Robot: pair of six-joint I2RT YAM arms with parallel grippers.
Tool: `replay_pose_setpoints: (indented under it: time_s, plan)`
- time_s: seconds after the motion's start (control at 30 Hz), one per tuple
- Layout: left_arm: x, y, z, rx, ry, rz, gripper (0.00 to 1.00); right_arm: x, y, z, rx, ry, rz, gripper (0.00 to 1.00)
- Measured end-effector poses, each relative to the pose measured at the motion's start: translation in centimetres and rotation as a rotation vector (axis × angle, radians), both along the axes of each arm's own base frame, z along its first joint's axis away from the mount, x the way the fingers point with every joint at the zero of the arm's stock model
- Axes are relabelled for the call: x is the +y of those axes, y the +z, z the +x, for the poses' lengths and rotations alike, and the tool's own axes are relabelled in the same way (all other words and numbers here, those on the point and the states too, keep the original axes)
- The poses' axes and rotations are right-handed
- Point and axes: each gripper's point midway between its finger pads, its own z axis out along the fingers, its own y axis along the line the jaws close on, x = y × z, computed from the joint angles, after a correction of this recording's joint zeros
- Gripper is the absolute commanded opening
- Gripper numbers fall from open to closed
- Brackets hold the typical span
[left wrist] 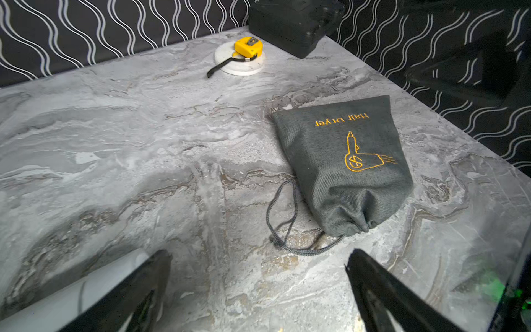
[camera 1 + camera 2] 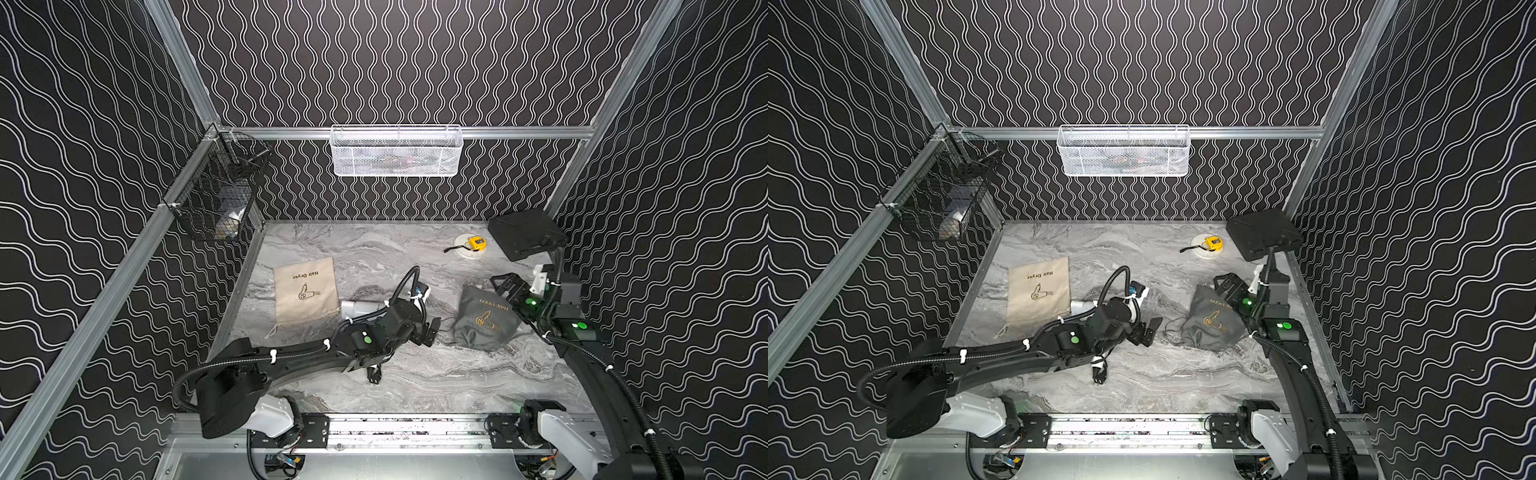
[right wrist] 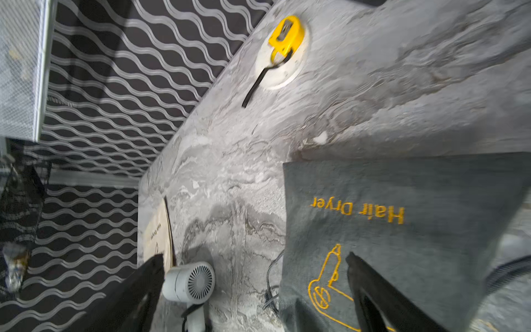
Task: Pack away hair dryers
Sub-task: Place the drawstrings on both sides at the center of the board, then move the hair dryer to the center of the board, then move the drawstring bag to the center of the board.
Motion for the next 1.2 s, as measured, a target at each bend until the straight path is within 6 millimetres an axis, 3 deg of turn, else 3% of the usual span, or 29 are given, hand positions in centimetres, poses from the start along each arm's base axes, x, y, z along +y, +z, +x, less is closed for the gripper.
replay_pose_setpoints:
  time_s: [0.2,0.37,0.63,0.77,0.97,1.2]
  plan:
    - [5.1,0.2,1.9,0.001,0.12,0.002,0.99,7.3,-2.3,-0.3,0.044,0.192,-0.085,0.97]
    - [11.0,-0.2,3.5,0.039,0.274,-0.028,0.99,11.2,-4.8,-0.9,0.082,0.273,-0.143,0.95]
    - [19.9,-0.9,5.7,0.124,0.559,-0.044,0.99,19.9,-9.7,-3.7,0.179,0.472,-0.185,0.92]
    - [26.0,-1.2,7.3,0.169,0.766,-0.078,0.99,23.9,-11.8,-5.5,0.22,0.558,-0.202,0.91]
    - [34.1,-4.2,8.4,0.304,1.015,-0.11,0.99,28.3,-13.7,-6.7,0.255,0.637,-0.223,0.88]
    - [37.0,-8.0,9.3,0.432,1.094,-0.094,0.9,30.3,-15.0,-7.9,0.289,0.68,-0.222,0.85]
